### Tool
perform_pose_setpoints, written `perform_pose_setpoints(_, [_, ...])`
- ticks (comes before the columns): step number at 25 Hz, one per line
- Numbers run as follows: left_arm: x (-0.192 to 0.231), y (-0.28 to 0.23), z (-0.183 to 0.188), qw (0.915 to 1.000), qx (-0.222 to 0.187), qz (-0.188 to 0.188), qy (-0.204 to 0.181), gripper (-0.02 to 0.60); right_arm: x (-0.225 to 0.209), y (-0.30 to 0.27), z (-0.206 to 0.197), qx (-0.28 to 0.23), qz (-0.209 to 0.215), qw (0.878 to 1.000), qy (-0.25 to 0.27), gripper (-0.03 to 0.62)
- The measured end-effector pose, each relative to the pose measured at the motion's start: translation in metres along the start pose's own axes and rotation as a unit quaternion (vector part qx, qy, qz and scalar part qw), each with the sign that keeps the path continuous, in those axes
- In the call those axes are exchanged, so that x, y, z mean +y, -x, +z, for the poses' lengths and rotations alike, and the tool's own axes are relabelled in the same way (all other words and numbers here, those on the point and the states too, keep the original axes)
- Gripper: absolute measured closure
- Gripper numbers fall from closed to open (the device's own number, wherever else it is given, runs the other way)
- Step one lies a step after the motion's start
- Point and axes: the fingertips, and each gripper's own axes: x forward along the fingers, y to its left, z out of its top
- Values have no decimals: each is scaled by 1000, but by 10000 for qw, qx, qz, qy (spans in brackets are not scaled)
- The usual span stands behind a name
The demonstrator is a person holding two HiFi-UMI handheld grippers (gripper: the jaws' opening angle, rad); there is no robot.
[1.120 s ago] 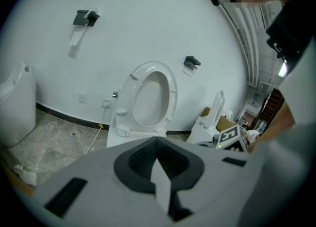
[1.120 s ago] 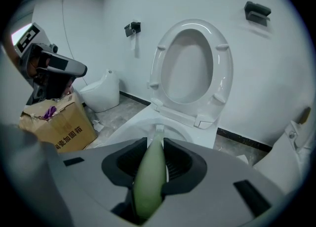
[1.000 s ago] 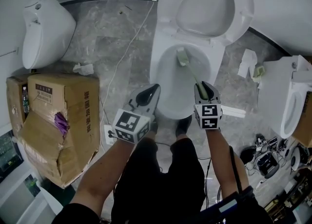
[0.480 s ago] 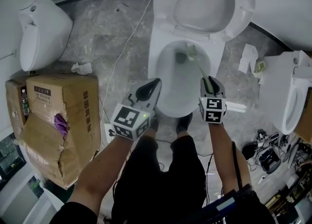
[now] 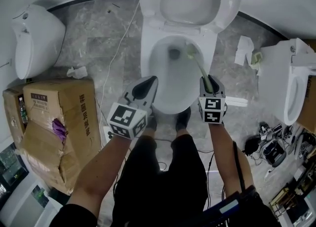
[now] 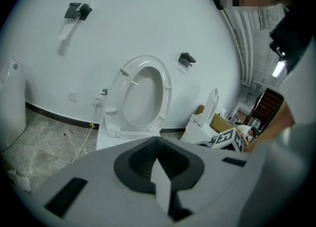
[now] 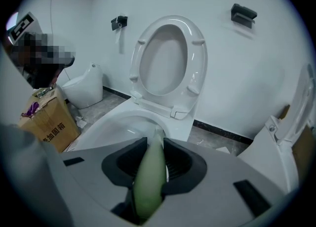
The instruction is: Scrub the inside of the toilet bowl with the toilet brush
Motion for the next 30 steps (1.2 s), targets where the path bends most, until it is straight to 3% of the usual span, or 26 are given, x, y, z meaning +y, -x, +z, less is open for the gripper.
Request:
perform_pose_setpoints(7, [-17,5,-5,10000,-3,-85,20,572,-10,22,-20,145,-122,9998,5,485])
perform_pose_setpoints(24, [-33,29,-18,10000,-5,24,26,572,14,75,-62,351,182,9988,284,485])
perform_pose_setpoints(30, [-45,34,-18,9994,-176,88,-272,572,26,89,-82,457,317,9976,423,485])
